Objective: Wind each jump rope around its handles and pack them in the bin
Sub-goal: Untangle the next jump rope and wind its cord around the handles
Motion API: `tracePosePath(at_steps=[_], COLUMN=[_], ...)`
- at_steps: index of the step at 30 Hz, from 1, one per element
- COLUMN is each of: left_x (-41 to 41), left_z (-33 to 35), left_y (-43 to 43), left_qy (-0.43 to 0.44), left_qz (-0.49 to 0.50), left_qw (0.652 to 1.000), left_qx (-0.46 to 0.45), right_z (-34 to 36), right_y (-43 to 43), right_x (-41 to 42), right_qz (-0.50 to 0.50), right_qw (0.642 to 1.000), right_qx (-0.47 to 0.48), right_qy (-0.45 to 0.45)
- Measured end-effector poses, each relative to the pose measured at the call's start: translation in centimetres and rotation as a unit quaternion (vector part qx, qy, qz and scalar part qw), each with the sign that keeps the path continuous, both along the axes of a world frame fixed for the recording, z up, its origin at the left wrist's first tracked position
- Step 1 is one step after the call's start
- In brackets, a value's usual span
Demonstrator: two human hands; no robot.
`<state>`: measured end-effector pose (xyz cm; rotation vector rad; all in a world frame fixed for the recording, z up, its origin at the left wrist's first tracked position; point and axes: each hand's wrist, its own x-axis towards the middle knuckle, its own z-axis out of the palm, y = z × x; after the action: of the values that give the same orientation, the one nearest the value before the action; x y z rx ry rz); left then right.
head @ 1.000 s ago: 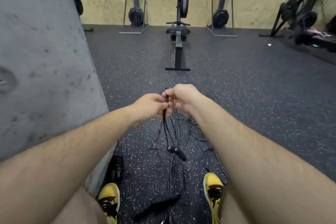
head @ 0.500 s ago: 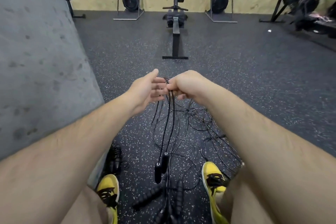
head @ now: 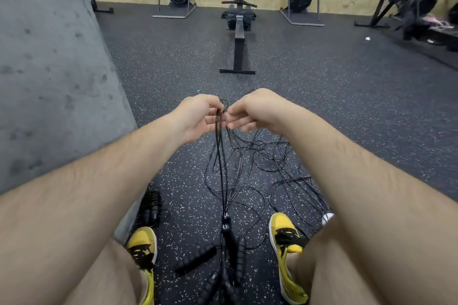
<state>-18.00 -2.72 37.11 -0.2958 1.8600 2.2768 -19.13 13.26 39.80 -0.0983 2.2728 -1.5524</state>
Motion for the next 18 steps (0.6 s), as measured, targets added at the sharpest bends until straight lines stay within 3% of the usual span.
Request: tracePosePath(at_steps=[6, 9, 18], left_x=[0.9, 1.4, 0.6], left_z=[0.0, 0.0, 0.0], left_y=[0.5, 1.1, 2.2], left_qy=[0.021, 0.042, 0.036], left_qz=[-0.086, -0.144, -0.156], left_qw=[0.996, 0.987, 0.986], left_qx=[-0.029, -0.060, -0.044], right_z=[-1.2, -1.4, 0.4], right_y=[0.3, -0.1, 0.7], right_x=[-0.6, -1.1, -1.1], right_qz=[-0.036, -0.069, -0.093], right_qw=[0.999, 0.997, 0.992], right_qx=[0.032, -0.013, -0.080], right_qy=[-0.025, -0.019, 0.035])
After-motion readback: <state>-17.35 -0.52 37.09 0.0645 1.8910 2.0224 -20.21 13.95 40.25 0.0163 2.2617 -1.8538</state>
